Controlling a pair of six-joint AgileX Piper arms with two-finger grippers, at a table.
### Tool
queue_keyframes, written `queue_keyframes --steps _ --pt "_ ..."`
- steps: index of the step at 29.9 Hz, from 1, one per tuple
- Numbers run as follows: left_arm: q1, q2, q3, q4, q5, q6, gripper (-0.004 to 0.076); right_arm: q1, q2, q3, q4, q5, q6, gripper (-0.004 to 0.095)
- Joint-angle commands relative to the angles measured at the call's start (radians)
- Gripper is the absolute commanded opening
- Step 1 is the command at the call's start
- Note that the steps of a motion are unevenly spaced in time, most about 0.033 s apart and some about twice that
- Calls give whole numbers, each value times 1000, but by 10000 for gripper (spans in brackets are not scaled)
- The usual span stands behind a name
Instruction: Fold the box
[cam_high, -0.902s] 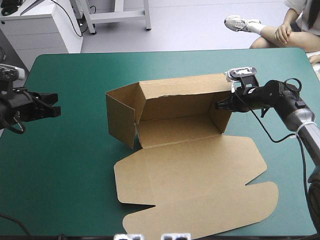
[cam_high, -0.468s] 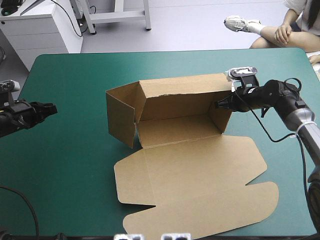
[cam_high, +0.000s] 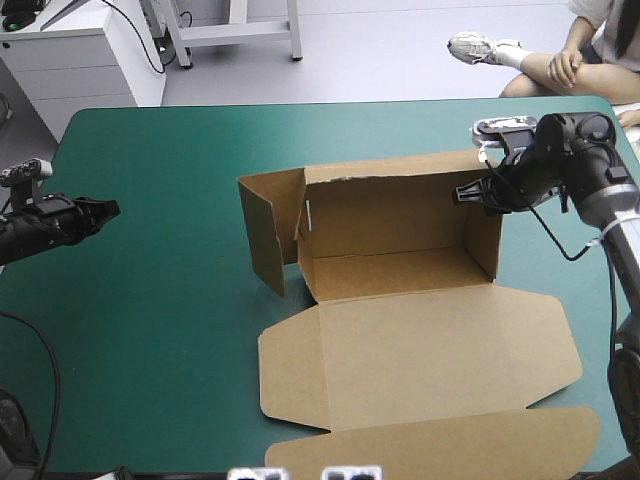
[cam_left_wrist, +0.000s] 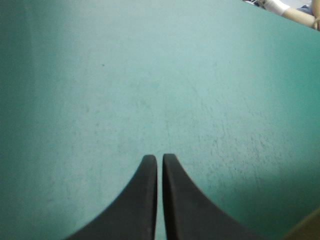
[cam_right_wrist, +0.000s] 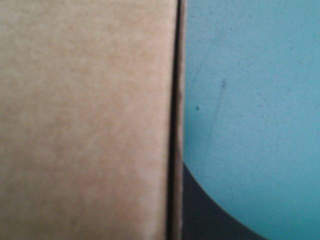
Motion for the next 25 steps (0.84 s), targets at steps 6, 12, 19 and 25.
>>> queue_keyframes --steps 6,12,19,25 --pt "-1 101 -24 -182 26 64 15 44 -58 -26 52 44 92 -16" --pt "-1 116 -24 -226 26 90 11 68 -134 60 58 44 113 -13" --pt "-1 116 -24 -226 28 90 11 68 -168 108 37 42 111 -12" --pt "-1 116 -24 -223 42 90 8 68 -162 198 58 42 77 -13"
